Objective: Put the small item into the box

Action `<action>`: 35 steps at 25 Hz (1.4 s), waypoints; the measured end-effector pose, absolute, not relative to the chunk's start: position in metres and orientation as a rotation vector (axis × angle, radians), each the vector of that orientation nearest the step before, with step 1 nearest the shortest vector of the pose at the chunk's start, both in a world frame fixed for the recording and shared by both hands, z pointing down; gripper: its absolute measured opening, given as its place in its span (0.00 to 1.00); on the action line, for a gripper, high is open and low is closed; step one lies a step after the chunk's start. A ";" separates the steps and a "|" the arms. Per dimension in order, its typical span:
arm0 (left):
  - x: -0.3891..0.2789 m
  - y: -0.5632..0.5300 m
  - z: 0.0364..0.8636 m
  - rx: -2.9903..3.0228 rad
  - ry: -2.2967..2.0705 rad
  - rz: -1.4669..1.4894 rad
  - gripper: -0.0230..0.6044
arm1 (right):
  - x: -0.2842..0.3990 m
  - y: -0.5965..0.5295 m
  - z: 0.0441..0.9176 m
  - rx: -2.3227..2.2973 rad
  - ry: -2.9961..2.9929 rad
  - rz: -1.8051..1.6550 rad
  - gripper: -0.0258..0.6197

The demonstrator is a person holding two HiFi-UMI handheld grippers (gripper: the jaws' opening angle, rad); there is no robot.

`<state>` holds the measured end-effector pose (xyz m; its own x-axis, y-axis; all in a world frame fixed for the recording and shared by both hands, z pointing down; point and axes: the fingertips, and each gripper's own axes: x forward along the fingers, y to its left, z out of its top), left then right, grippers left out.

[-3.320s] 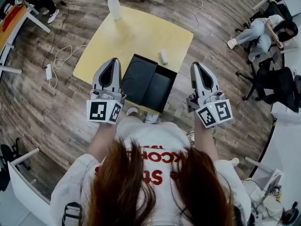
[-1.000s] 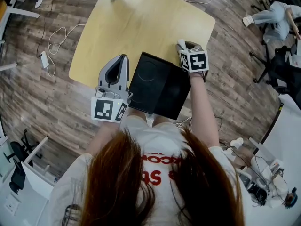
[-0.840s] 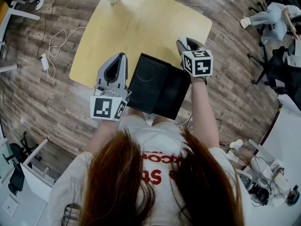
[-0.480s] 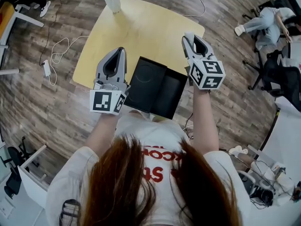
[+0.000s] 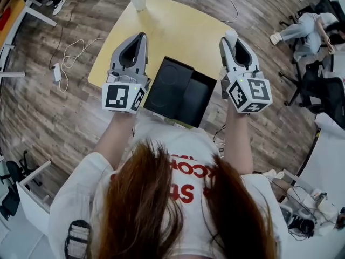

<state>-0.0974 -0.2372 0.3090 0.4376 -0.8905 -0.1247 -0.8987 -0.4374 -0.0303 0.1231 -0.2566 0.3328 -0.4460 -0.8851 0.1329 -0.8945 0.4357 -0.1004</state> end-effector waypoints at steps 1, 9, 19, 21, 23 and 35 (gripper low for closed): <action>-0.097 -0.235 0.308 -2.584 1.612 0.139 0.05 | 0.123 -0.252 0.332 1.622 -2.613 0.245 0.25; -0.085 -0.216 0.325 -2.634 1.591 0.110 0.05 | 0.123 -0.214 0.347 1.601 -2.605 0.319 0.25; -0.072 -0.188 0.370 -2.751 1.585 0.029 0.05 | 0.111 -0.173 0.419 1.540 -2.499 0.530 0.25; -0.070 -0.183 0.380 -2.771 1.587 0.006 0.05 | 0.107 -0.164 0.444 1.514 -2.462 0.593 0.25; -0.070 -0.178 0.389 -2.792 1.588 -0.017 0.05 | 0.102 -0.156 0.471 1.485 -2.419 0.664 0.25; -0.078 -0.158 0.420 -2.846 1.619 -0.101 0.05 | 0.076 -0.107 0.568 1.283 -2.222 0.909 0.29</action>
